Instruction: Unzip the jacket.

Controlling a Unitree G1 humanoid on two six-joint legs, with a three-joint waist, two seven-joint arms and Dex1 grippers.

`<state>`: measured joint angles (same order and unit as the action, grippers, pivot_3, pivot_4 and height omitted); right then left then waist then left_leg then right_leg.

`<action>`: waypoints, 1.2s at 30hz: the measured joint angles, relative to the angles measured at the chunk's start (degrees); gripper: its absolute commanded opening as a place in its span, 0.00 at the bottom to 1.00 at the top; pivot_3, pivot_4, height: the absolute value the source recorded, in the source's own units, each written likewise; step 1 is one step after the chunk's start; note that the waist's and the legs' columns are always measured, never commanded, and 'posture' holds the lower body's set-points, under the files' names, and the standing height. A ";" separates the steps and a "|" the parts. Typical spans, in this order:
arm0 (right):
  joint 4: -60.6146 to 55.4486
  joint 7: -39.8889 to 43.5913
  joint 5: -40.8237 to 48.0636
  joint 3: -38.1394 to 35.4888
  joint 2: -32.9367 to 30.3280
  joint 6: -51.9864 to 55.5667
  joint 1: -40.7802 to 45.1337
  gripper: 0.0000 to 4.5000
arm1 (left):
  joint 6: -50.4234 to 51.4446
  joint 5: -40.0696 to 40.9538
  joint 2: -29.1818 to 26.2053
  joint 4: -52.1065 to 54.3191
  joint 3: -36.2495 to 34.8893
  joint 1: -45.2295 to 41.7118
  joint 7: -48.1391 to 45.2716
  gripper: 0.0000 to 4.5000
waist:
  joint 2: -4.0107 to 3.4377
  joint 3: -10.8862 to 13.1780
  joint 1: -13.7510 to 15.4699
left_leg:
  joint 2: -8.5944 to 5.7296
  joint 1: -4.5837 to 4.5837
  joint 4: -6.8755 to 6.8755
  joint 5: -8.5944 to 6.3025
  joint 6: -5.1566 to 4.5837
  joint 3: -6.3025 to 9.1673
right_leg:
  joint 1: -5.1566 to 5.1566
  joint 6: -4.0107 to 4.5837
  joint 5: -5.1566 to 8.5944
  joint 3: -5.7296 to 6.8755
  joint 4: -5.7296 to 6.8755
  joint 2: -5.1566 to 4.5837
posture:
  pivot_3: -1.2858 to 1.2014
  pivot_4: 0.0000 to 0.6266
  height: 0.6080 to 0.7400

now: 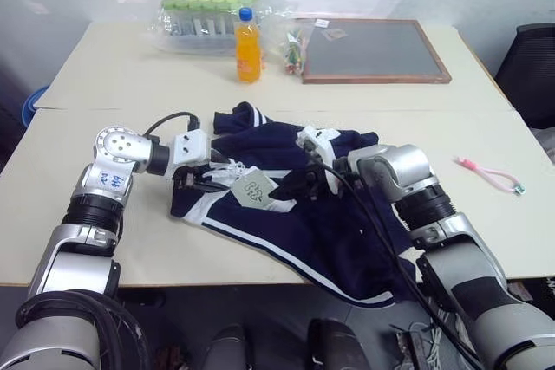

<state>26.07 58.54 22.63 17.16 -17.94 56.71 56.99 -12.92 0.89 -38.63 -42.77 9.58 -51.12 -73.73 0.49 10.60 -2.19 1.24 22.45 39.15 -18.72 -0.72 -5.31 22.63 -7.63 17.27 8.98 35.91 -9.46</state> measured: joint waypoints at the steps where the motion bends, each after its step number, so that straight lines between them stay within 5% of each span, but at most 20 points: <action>1: 0.21 -0.40 0.00 -0.01 1.05 0.47 0.08 0.73 | -0.42 -0.14 0.08 -0.87 0.00 -0.28 0.22 0.70 | 0.00 0.00 -0.13 | 0.01 -0.01 -0.01 0.00 0.01 0.00 | 0.01 0.00 0.00 0.01 0.01 0.00 | 0.52 0.24 1.00; 11: 1.90 -2.30 -1.85 0.05 6.24 0.63 0.09 0.01 | -3.53 -1.85 1.21 -6.19 0.00 -1.89 1.86 0.70 | 0.00 0.00 -0.59 | -0.01 0.01 -0.01 0.00 0.01 0.05 | 0.00 0.00 0.00 -0.01 0.01 0.00 | 0.52 0.24 1.00; 20: -5.43 -5.55 -7.56 1.36 2.86 -6.49 -2.43 0.01 | -6.27 -2.85 3.91 -11.56 -0.48 -2.59 6.79 0.70 | 0.00 0.00 -0.15 | -0.03 -0.01 0.03 0.00 0.01 0.07 | -0.03 0.00 0.00 -0.03 0.02 -0.04 | 0.52 0.24 1.00; 36: -32.64 -13.91 -15.73 -1.04 -16.62 -9.38 -15.35 0.01 | -9.96 -3.04 5.21 -20.08 -0.63 -5.20 10.26 0.70 | 0.13 -0.10 0.71 | -0.02 -0.13 0.06 0.00 0.00 -0.03 | -0.13 0.00 0.00 -0.06 0.02 -0.05 | 0.52 0.24 1.00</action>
<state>-6.57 44.63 6.90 16.12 -34.57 47.33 41.64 -22.87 -2.15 -33.42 -62.86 8.95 -56.32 -63.48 0.61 10.50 -1.48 1.22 22.32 39.20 -18.72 -0.72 -5.34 22.50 -7.63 17.27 8.92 35.93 -9.51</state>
